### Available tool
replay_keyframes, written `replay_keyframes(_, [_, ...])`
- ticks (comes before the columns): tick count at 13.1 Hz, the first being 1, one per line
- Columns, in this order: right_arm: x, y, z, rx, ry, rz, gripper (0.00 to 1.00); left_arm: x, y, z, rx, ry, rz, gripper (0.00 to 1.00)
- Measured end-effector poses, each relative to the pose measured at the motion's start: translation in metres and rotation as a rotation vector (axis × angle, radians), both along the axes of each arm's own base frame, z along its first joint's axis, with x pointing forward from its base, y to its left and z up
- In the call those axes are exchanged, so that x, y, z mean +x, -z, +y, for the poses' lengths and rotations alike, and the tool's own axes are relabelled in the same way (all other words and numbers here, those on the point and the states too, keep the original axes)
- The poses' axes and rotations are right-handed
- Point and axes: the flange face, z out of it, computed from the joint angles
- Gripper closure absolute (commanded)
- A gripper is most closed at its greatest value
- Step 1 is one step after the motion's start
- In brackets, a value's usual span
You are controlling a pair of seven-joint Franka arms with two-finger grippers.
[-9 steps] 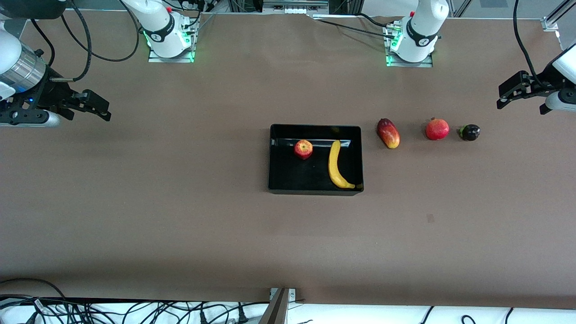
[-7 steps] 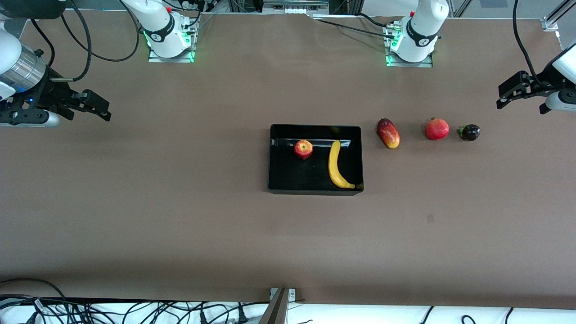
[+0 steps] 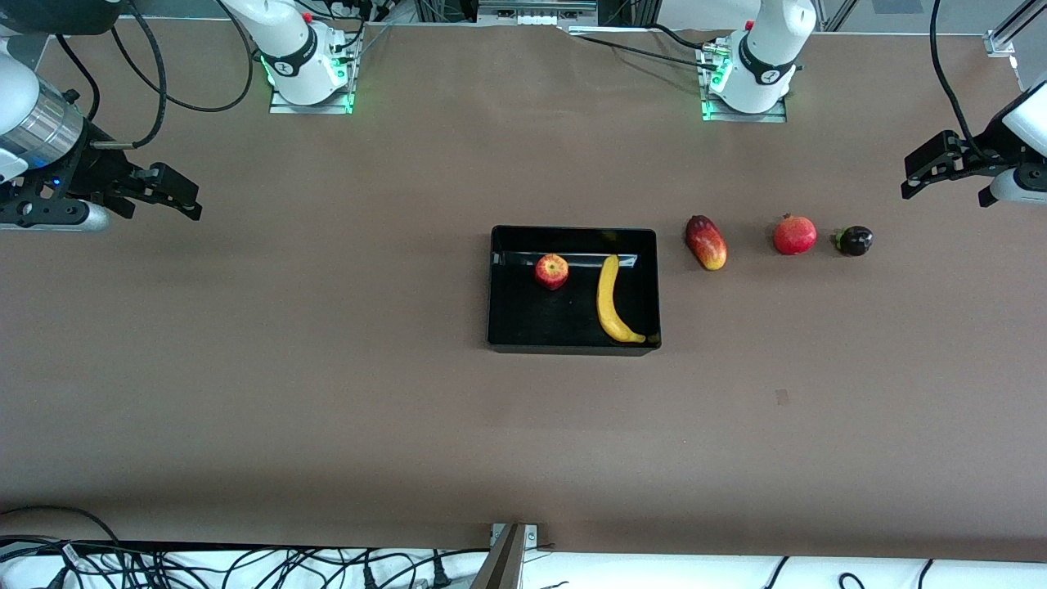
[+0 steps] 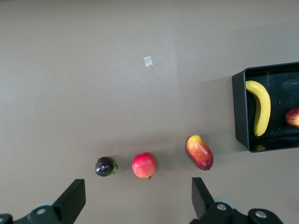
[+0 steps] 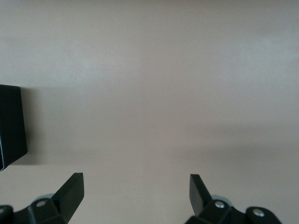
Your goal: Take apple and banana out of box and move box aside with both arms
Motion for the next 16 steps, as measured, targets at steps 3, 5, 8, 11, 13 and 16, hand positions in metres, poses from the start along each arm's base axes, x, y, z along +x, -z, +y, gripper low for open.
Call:
replay_keyframes(3, [0.000, 0.000, 0.000, 0.000, 0.000, 0.000, 0.00, 0.000, 0.001, 0.000, 0.000, -0.002, 0.003, 0.00])
replay_keyframes(5, [0.000, 0.000, 0.000, 0.000, 0.000, 0.000, 0.00, 0.000, 0.002, 0.000, 0.000, -0.018, 0.003, 0.00])
replay_keyframes(8, [0.000, 0.000, 0.000, 0.000, 0.000, 0.000, 0.00, 0.000, 0.003, 0.000, 0.000, -0.070, 0.005, 0.00])
replay_keyframes(11, [0.000, 0.000, 0.000, 0.000, 0.000, 0.000, 0.00, 0.000, 0.004, 0.000, 0.000, -0.087, 0.008, 0.00])
replay_keyframes(13, [0.000, 0.000, 0.000, 0.000, 0.000, 0.000, 0.00, 0.000, 0.006, 0.000, 0.000, -0.095, 0.012, 0.00])
replay_keyframes(16, [0.000, 0.000, 0.000, 0.000, 0.000, 0.000, 0.00, -0.001, 0.012, -0.004, 0.001, -0.158, 0.024, 0.00])
